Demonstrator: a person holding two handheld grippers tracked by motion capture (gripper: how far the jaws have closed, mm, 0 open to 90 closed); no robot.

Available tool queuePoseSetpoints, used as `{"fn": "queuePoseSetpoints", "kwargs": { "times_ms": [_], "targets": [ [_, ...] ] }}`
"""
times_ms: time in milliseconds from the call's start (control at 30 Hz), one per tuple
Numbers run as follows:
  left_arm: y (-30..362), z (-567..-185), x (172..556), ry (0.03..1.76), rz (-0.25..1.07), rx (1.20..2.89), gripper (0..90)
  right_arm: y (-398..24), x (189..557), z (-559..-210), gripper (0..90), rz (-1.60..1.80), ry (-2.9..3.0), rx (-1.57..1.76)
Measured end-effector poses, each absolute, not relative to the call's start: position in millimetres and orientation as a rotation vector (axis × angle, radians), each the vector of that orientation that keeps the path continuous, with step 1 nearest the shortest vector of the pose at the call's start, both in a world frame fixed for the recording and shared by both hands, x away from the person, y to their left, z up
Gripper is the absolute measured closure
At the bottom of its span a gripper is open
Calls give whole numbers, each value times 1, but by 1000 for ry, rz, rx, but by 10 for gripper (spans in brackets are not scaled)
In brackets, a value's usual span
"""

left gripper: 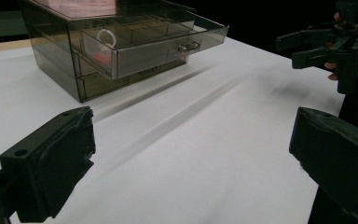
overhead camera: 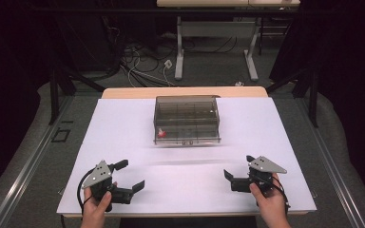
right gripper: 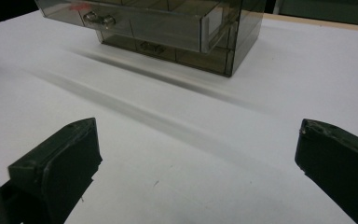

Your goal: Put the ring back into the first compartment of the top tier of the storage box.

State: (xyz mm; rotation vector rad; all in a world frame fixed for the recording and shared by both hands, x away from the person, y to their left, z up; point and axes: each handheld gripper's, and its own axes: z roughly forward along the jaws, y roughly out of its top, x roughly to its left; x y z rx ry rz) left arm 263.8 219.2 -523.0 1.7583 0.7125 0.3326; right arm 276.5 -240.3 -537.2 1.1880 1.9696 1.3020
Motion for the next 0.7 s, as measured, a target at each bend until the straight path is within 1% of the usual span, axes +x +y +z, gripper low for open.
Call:
{"fn": "queuePoseSetpoints", "kwargs": {
  "times_ms": [233,700],
  "targets": [
    [220,-523,264,713,331,1760,3,-238,277,-542,0,1301,1984,1158],
    [220,-524,265,715,328,1761,3,-240,277,-541,0,1296,1989,1145]
  ]
}}
